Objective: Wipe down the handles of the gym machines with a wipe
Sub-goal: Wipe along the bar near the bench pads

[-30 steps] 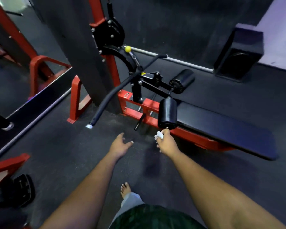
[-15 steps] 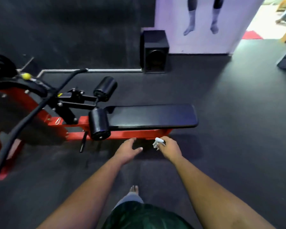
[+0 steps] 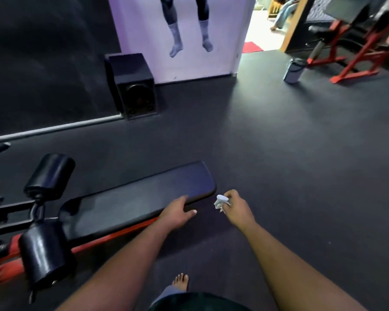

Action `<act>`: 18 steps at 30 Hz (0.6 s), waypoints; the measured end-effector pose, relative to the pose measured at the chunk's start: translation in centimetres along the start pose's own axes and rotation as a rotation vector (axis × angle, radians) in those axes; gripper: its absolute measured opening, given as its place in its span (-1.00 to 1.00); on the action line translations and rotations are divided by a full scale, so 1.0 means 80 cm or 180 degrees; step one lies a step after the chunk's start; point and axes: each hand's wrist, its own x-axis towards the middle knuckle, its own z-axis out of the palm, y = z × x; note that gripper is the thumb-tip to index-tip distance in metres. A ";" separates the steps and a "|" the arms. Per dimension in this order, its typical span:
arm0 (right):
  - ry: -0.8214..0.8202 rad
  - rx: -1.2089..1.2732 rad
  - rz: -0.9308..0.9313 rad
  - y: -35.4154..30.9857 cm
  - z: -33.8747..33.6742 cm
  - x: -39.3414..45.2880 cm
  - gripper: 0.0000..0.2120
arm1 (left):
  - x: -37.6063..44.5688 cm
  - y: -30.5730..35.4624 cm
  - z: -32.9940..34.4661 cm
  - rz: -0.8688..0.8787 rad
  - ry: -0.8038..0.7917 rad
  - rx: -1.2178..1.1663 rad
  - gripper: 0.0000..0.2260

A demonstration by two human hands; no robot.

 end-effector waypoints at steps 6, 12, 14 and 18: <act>0.0306 0.0233 0.0145 0.015 -0.070 0.080 -0.86 | 0.113 0.100 -0.009 0.0289 -0.0150 0.0209 -0.35; 0.0276 0.0064 -0.0008 0.057 -0.162 0.192 -0.91 | 0.226 0.207 0.004 0.0441 -0.0111 0.0510 -0.31; 0.0237 -0.0024 -0.0110 0.072 -0.198 0.231 -0.91 | 0.258 0.241 0.006 0.0311 -0.0036 0.0515 -0.31; 0.0091 -0.0206 -0.0238 0.088 -0.265 0.294 -0.92 | 0.307 0.294 0.005 0.0127 0.0008 0.0476 -0.31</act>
